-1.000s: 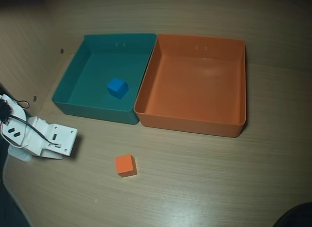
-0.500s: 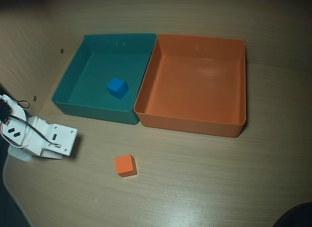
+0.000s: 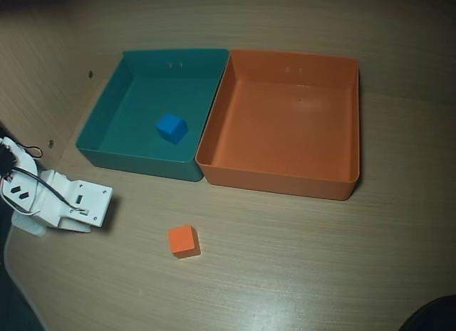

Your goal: Grasp a cube and put it in the box.

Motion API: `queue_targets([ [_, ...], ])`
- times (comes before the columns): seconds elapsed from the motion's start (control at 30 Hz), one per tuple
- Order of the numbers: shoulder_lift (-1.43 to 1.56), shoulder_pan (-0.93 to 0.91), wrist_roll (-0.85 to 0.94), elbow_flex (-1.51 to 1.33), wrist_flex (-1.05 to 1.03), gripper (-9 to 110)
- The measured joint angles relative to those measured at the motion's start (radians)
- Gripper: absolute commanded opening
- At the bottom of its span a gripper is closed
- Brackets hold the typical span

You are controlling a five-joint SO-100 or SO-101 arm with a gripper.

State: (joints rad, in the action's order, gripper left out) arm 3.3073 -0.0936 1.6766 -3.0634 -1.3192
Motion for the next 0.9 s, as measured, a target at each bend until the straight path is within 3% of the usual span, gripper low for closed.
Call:
queue_targets([
  [0.37,-0.411,0.000,0.219,0.333,-0.017,29],
  [0.9,-1.284,0.000,0.345,1.223,-0.017,30],
])
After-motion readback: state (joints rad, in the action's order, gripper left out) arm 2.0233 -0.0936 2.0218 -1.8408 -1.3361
